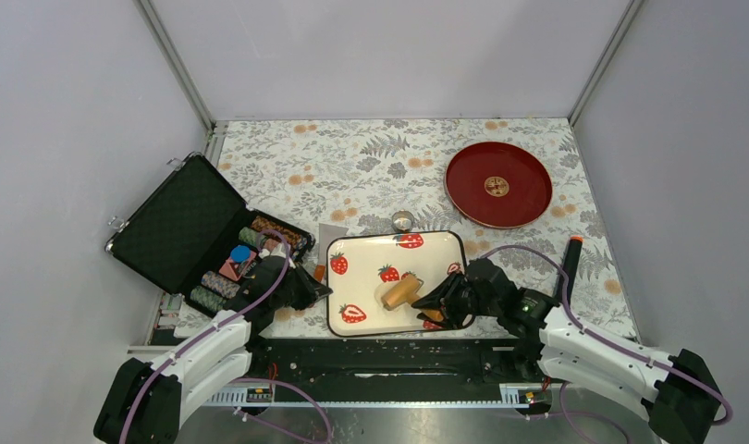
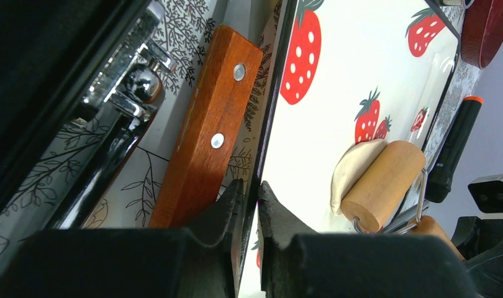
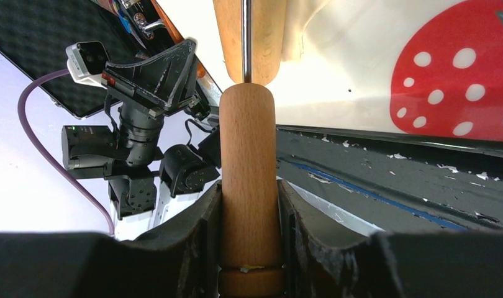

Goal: Roll out the dumpling wrappers from the dough

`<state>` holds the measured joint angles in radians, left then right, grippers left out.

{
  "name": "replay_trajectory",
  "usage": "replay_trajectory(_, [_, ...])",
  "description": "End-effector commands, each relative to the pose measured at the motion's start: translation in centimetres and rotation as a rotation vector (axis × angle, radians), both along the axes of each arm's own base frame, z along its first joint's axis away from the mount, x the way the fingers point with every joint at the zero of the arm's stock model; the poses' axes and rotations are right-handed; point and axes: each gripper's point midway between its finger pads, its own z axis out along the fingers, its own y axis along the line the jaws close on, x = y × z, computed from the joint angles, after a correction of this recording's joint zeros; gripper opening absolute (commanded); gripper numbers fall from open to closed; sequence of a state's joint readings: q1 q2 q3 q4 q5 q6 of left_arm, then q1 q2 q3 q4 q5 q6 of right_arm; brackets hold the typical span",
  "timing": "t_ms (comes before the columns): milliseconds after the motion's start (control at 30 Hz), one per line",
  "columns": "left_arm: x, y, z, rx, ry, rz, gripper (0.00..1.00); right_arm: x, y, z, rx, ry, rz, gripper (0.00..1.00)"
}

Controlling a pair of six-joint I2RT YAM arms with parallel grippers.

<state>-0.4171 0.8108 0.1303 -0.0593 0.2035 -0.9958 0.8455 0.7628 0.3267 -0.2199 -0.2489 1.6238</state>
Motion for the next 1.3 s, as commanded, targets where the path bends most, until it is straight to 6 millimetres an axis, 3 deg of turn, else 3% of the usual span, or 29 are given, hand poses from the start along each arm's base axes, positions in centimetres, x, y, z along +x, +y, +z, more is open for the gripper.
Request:
replay_trajectory(0, [-0.3,1.0,-1.1,0.044,0.035,0.039,0.00,-2.7,-4.5,-6.9,-0.264,0.204,-0.068,0.00])
replay_trajectory(367, [-0.3,1.0,-1.0,0.045,0.034,0.037,0.00,-2.4,-2.6,-8.1,-0.273,0.237,0.025,0.00])
replay_trajectory(767, [-0.3,1.0,-1.1,0.044,0.035,0.037,0.00,-3.5,-6.0,-8.3,-0.278,0.242,-0.042,0.00])
replay_trajectory(1067, [-0.3,1.0,-1.0,0.044,0.033,0.039,0.00,-3.1,-5.0,-9.4,-0.290,0.275,0.012,0.00])
replay_trajectory(1267, [-0.3,1.1,-1.0,0.044,0.032,0.040,0.00,-3.0,-4.5,-9.1,-0.279,0.285,0.029,0.00])
